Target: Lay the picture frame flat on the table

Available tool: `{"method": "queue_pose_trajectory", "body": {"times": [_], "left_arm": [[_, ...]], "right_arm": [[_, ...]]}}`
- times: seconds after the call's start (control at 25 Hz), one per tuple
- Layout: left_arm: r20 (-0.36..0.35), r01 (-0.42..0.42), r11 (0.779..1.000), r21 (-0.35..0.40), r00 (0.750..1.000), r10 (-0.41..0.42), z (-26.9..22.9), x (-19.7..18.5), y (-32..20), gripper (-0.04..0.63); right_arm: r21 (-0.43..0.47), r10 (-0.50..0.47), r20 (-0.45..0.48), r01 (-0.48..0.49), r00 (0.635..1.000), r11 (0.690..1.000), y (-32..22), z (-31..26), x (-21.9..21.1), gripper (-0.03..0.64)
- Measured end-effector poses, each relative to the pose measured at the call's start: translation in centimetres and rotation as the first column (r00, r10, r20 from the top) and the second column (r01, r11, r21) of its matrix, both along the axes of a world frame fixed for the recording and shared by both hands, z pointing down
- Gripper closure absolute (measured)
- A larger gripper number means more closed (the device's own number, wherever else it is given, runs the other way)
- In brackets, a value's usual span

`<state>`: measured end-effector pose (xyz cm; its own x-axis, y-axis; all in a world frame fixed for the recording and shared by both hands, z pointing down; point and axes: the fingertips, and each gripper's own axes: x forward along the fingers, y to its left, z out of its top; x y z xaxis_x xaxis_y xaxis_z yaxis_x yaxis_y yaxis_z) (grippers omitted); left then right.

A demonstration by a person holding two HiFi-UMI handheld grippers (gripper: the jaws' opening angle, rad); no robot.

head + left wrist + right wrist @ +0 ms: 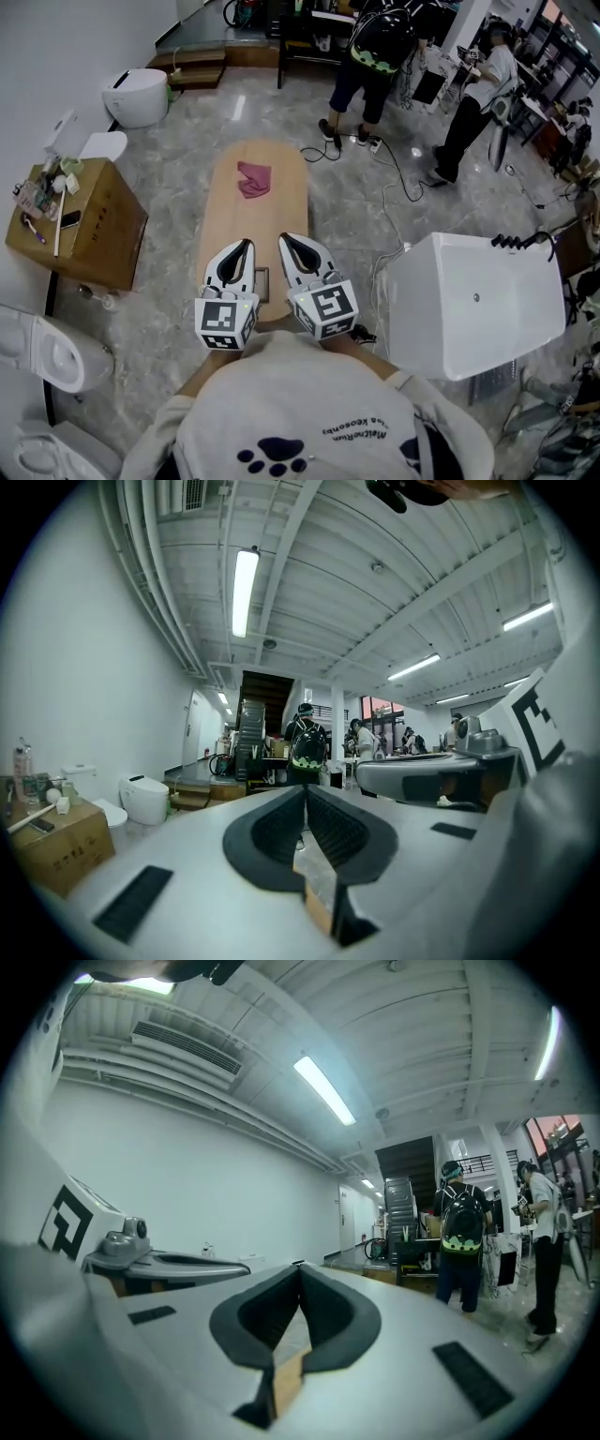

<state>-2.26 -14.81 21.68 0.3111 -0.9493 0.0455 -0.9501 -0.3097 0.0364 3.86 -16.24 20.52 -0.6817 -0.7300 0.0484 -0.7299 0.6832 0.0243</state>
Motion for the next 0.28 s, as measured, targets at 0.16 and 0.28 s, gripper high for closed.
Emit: {"method": "queue_pose_trajectory", "body": {"times": [0.16, 0.28], "left_arm": [[0.003, 0.007, 1.000, -0.001, 1.000, -0.007, 0.0, 0.1, 0.1, 0.575], [-0.003, 0.000, 1.000, -0.003, 1.000, 0.000, -0.1, 0.6, 0.0, 0.575]], "right_arm": [[-0.004, -0.002, -0.006, 0.002, 1.000, 1.000, 0.2, 0.1, 0.4, 0.604], [-0.009, 0.007, 0.000, -0.007, 1.000, 1.000, 0.1, 0.1, 1.1, 0.604]]}}
